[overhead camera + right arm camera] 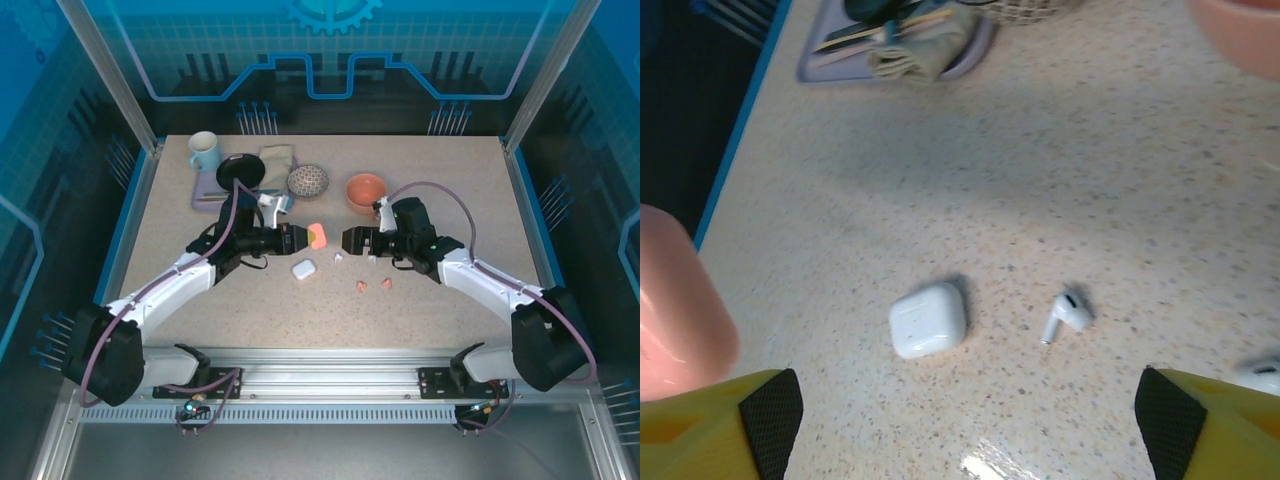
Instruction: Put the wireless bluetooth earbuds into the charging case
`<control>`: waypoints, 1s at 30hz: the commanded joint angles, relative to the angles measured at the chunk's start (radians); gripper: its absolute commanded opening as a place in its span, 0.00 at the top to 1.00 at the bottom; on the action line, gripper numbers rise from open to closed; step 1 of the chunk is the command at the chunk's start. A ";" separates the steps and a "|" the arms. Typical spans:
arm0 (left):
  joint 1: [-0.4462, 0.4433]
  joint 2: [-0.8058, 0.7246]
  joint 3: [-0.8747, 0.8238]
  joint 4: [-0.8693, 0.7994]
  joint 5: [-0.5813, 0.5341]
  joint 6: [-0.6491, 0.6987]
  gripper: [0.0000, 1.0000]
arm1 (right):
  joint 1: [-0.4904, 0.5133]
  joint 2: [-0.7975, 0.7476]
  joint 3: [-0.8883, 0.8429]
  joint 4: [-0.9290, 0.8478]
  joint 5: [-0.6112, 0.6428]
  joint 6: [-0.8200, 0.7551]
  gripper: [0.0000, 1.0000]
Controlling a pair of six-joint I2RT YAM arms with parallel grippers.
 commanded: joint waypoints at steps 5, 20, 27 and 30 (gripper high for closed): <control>0.002 0.022 0.043 -0.081 0.090 0.043 0.93 | 0.044 0.054 0.031 0.203 -0.157 -0.071 0.12; 0.002 0.033 0.057 -0.076 0.081 0.042 0.94 | 0.066 0.149 0.056 0.179 -0.127 -0.081 0.17; 0.002 0.034 0.069 -0.071 0.076 0.042 0.94 | 0.031 0.128 -0.018 0.200 -0.117 -0.059 0.18; 0.002 0.042 0.069 -0.071 0.073 0.044 0.93 | 0.025 0.125 -0.035 0.205 -0.115 -0.053 0.18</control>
